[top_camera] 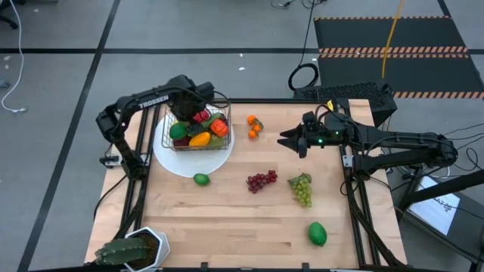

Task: Build produce basket
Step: Put the bottom lime into the wired basket

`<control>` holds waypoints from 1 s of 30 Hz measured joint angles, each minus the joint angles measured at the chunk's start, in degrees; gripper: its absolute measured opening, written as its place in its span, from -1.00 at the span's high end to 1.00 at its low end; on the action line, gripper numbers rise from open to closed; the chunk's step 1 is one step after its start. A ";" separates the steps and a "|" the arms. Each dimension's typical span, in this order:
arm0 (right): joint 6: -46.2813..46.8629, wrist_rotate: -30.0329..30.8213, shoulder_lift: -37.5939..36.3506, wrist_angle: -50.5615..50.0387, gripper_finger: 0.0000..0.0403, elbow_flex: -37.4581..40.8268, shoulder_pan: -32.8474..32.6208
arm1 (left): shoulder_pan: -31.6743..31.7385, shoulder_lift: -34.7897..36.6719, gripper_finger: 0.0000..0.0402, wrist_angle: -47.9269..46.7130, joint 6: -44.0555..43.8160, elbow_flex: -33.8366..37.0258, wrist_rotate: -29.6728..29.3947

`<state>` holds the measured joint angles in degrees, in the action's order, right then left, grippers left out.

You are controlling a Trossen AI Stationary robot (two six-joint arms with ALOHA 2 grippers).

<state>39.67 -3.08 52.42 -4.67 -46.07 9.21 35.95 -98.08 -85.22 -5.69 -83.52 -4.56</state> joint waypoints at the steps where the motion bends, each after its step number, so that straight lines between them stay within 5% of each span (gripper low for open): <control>1: 3.10 -0.01 0.00 1.01 -0.18 0.01 -0.37 | -0.05 0.00 -0.60 -0.14 -0.38 0.08 -0.02; 11: 4.60 0.28 -0.02 4.63 -0.27 0.01 -3.34 | -1.93 5.46 -0.75 0.53 -10.52 -0.45 -0.32; 21: 11.07 2.13 0.00 4.47 -0.26 0.01 -7.34 | -9.80 17.65 -0.75 11.97 -19.64 -0.49 -0.76; 30: 14.25 14.93 0.00 4.42 -0.26 0.01 -21.20 | -17.43 20.37 -0.75 16.90 -23.60 -0.49 -0.74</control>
<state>53.93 11.85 52.42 -0.25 -46.06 -11.99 18.53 -77.71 -68.31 -29.29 -84.01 -5.30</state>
